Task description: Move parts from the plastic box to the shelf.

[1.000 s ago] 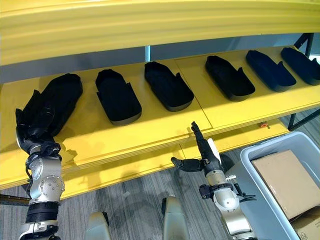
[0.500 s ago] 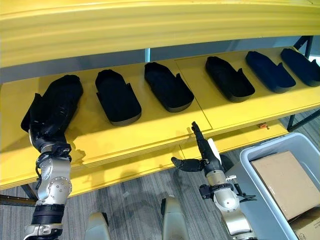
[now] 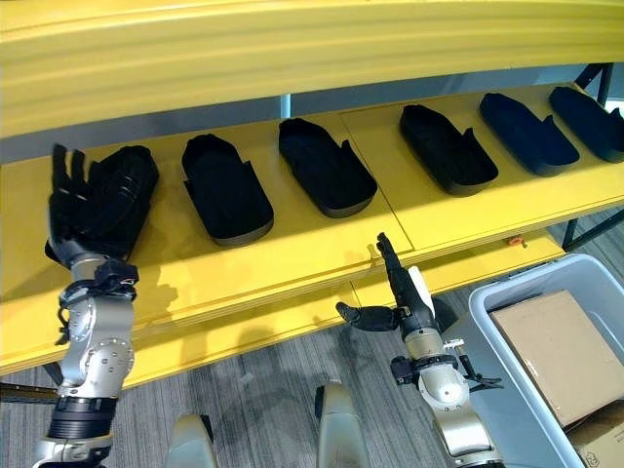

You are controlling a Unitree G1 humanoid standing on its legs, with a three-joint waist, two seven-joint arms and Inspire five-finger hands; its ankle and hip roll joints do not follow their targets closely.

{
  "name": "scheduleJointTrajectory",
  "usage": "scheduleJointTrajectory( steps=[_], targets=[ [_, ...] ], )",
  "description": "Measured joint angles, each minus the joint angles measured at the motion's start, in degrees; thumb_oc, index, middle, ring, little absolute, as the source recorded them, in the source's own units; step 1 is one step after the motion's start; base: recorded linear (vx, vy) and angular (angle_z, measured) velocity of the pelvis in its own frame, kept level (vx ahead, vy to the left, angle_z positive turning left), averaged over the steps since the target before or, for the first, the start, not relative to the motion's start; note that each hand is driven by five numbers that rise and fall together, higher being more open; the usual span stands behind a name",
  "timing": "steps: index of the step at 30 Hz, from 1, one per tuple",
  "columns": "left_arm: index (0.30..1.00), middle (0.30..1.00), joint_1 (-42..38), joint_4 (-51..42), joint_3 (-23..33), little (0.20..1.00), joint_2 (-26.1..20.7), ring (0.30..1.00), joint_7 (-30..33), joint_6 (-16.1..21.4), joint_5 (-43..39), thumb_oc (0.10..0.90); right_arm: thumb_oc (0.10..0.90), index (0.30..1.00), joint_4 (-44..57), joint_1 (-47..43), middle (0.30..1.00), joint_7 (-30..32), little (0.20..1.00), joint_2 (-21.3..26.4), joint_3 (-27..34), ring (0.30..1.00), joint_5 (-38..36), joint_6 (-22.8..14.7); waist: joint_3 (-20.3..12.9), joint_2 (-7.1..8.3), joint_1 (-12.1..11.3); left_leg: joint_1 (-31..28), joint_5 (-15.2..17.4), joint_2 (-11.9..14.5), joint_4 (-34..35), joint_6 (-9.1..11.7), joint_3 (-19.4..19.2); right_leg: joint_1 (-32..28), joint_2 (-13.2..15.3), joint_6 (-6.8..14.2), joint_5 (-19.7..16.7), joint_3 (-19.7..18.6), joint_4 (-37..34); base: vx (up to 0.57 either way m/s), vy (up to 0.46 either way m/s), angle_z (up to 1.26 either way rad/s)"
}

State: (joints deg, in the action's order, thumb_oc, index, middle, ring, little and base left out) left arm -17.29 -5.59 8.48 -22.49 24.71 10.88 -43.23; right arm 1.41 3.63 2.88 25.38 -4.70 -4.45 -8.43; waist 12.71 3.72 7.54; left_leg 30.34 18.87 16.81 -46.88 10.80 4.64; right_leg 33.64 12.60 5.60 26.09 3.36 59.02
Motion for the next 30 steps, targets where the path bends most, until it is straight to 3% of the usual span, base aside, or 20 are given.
scheduleJointTrajectory(
  steps=[6,9,10,12,14,15,17,20,22,24,27,30],
  targets=[
    [1.0,1.0,-2.4,-2.6,6.4,1.0,-6.6,1.0,2.8,0.4,10.9,0.9,0.9,1.0,0.0,0.2,1.0,-1.3,1.0,0.6,0.0,1.0,-0.1,-0.1,0.0,-0.07,-0.9,0.0,-0.3,0.0,0.2,0.5,0.0,0.0,0.1,0.0,0.0,0.1,-0.1,0.01,0.002,0.0],
    [1.0,1.0,-2.3,-2.6,7.6,1.0,-13.0,1.0,3.5,0.1,17.8,0.9,0.9,1.0,0.0,0.5,1.0,-1.9,1.0,1.0,0.1,1.0,-0.1,-1.2,0.0,-0.08,-1.1,0.2,-0.2,0.0,0.1,0.5,0.0,0.1,0.1,0.1,0.1,0.1,-0.1,0.0,0.0,0.0],
    [1.0,1.0,-2.2,-1.4,7.9,1.0,-20.0,1.0,3.2,-0.3,22.7,0.9,0.9,1.0,0.0,0.8,1.0,-2.6,1.0,1.3,0.4,1.0,-0.2,-1.5,0.0,-0.1,-1.4,0.3,-0.3,0.0,0.1,0.5,0.1,0.1,0.1,0.1,0.1,0.1,-0.1,0.0,0.0,0.0],
    [1.0,1.0,-1.1,2.5,7.7,1.0,-26.6,1.0,1.7,-1.9,26.6,0.9,0.9,1.0,-0.1,1.3,1.0,-3.2,1.0,1.3,1.6,1.0,-0.3,-1.7,0.1,-0.14,-2.1,0.4,-0.3,0.0,0.0,0.6,0.1,0.1,0.1,0.0,0.1,0.3,-0.2,-0.01,0.001,0.02],
    [1.0,1.0,0.2,4.5,8.5,1.0,-30.0,1.0,0.3,-2.3,31.6,0.9,0.9,1.0,-0.1,1.5,1.0,-3.9,1.0,1.4,2.1,1.0,-0.3,-2.0,0.0,-0.16,-2.9,0.6,-0.3,0.0,-0.1,0.6,0.2,0.1,0.1,0.1,0.1,0.4,-0.1,0.0,0.0,0.0],
    [1.0,1.0,3.4,5.9,9.4,1.0,-34.2,1.0,-1.4,-2.2,36.3,0.9,0.9,1.0,-0.1,1.8,1.0,-4.4,1.0,1.3,2.4,1.0,-0.3,-2.6,0.0,-0.17,-2.8,0.7,-0.3,0.0,-0.2,0.6,0.3,0.1,0.2,0.1,0.1,0.4,-0.2,0.0,0.0,0.0],
    [1.0,1.0,5.5,7.2,9.9,1.0,-36.8,1.0,-3.0,-1.7,39.9,0.9,0.9,1.0,-0.2,2.2,1.0,-4.8,1.0,1.3,2.9,1.0,-0.4,-2.7,0.1,-0.2,-3.2,0.7,-0.3,-0.1,-0.2,0.5,0.3,0.1,0.3,0.1,0.1,0.4,-0.2,0.0,0.0,0.0],
    [1.0,1.0,9.8,12.1,8.0,1.0,-44.6,1.0,-8.4,0.1,49.9,0.9,0.9,1.0,-0.2,2.6,1.0,-5.5,1.0,1.3,3.4,1.0,-1.4,-3.6,0.1,-0.32,-3.2,0.7,-0.2,-0.1,-0.4,0.5,0.3,0.0,0.3,0.1,0.0,0.4,-0.2,0.0,0.0,0.0],
    [1.0,1.0,10.3,13.2,7.2,1.0,-45.7,1.0,-10.1,0.5,53.3,0.9,0.9,1.0,-0.2,2.7,1.0,-5.5,1.0,1.4,3.4,1.0,-1.4,-4.1,0.2,-0.49,-3.2,0.8,-0.2,-0.1,-0.4,0.5,0.3,0.0,0.3,0.1,0.0,0.4,-0.2,0.0,0.0,0.0],
    [1.0,1.0,14.1,13.1,4.5,1.0,-51.0,1.0,-12.3,2.5,61.8,0.9,0.9,1.0,-0.2,3.1,1.0,-5.5,1.0,1.6,3.6,1.0,-1.4,-5.2,0.2,-0.66,-3.0,0.9,-0.3,-0.1,-0.6,0.5,0.4,0.1,0.2,0.1,0.0,0.4,-0.2,0.0,0.0,0.0],
    [1.0,1.0,17.0,12.8,3.2,1.0,-52.5,1.0,-13.4,6.0,67.2,0.9,0.9,1.0,-0.2,3.2,1.0,-5.5,1.0,2.1,3.5,1.0,-1.4,-6.1,0.4,-1.06,-2.9,1.2,-0.2,-0.1,-0.9,0.4,0.4,0.3,0.2,0.1,0.0,0.4,-0.1,0.0,0.0,0.0],
    [1.0,1.0,19.2,12.2,2.7,1.0,-52.9,1.0,-13.9,7.1,71.0,0.9,0.9,1.0,-0.2,3.2,1.0,-5.4,1.0,2.2,3.5,1.0,-1.4,-6.7,0.4,-1.12,-3.0,1.8,-0.2,0.0,-1.1,0.4,0.5,0.9,0.1,0.1,-0.1,0.3,0.2,0.0,0.0,0.0]
  ],
)
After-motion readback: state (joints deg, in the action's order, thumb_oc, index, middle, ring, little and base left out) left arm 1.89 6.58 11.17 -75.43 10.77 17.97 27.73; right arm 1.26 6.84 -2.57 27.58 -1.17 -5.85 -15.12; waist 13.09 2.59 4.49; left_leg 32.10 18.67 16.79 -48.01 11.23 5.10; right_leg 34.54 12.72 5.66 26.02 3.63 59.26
